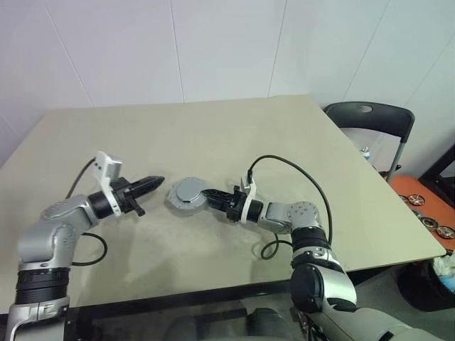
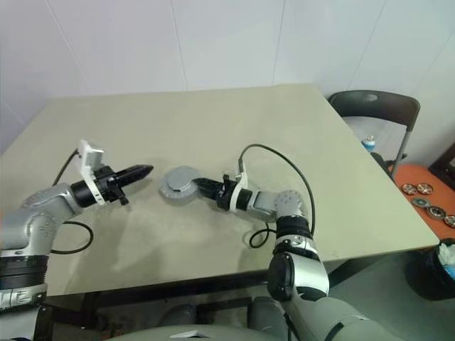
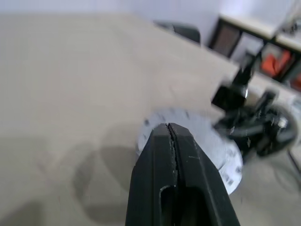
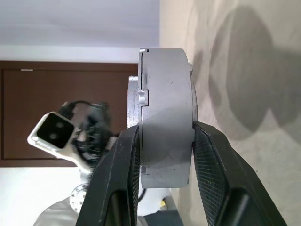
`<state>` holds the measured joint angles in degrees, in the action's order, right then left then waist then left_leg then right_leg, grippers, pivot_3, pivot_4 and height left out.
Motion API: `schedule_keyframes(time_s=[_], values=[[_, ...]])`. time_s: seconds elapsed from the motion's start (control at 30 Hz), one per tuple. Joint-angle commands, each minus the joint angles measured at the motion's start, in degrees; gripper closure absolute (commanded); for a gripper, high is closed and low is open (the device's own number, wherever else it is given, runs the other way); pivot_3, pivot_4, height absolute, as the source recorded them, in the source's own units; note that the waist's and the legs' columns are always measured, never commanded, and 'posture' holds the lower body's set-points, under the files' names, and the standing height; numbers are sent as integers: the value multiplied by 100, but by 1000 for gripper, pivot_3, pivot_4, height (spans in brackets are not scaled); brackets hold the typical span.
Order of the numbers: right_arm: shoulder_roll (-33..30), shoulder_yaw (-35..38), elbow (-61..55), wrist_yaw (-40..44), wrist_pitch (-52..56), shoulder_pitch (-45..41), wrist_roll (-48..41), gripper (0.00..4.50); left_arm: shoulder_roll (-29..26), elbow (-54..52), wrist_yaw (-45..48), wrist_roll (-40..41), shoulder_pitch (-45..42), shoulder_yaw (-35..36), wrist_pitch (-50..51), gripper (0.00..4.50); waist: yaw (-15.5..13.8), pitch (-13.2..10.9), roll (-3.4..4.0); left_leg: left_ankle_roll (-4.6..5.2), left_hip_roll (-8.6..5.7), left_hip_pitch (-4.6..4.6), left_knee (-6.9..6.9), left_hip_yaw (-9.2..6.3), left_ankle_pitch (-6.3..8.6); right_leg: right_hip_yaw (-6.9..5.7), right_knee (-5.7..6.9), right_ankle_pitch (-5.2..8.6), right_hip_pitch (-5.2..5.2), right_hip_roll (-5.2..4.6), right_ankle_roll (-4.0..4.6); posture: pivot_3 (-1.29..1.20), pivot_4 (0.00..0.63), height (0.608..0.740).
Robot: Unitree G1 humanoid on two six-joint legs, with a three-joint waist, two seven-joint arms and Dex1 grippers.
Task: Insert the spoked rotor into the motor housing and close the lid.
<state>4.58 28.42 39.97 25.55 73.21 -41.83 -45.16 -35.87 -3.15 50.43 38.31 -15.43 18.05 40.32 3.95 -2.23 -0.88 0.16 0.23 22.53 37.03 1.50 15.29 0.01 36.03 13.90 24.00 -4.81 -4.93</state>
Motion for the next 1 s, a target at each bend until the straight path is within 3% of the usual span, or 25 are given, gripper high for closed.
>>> schedule_keyframes(time_s=[0.03, 0.2, 0.3, 0.63, 0.8, 1.0], values=[[61, -8, -271, 134, -10, -140, -258, 3177, -171, -403, -336, 710, -38, 732, 521, 4500, 9, 0, 0, 0, 0, 1, -1, 0, 0, 0, 0, 0, 3, 0, 0, 0, 0, 740], [61, 14, -87, 111, -157, -308, -230, 3177, 89, -360, -1201, 1360, 160, 1338, 1249, 4500, 2, 0, 1, 0, 1, 0, -3, 0, 0, 1, 3, 0, 4, 0, 0, 0, 0, 740], [39, 28, -64, 87, -157, -443, -264, 3177, 450, -796, -1516, 1887, 653, 1604, 1464, 3937, 8, 0, 1, -2, -2, 0, -3, 4, 1, 2, 1, 0, 4, -7, 0, 0, 0, 740], [-101, 11, 128, 115, -225, -711, -191, 3177, 1447, -881, -2803, 3759, 1440, 1949, 1853, 665, -1, 2, -3, -18, -22, 10, -2, 1, 3, 2, 0, -2, 12, -36, 8, 0, 0, 740], [-179, -87, 184, 86, -261, -760, -123, 3177, 1822, -570, -3263, 4309, 1444, 1739, 1806, 665, -2, 2, -3, -13, -26, 12, -1, 0, 1, 1, 0, -1, 13, -39, 9, 0, 0, 740], [-270, -110, 190, 128, -225, -852, -147, 3177, 2116, 339, -3242, 3843, 930, 1399, 1328, 665, -16, 3, -4, -14, -34, 13, 3, 1, -1, -2, 0, 0, 12, -41, 11, 0, 0, 740]])
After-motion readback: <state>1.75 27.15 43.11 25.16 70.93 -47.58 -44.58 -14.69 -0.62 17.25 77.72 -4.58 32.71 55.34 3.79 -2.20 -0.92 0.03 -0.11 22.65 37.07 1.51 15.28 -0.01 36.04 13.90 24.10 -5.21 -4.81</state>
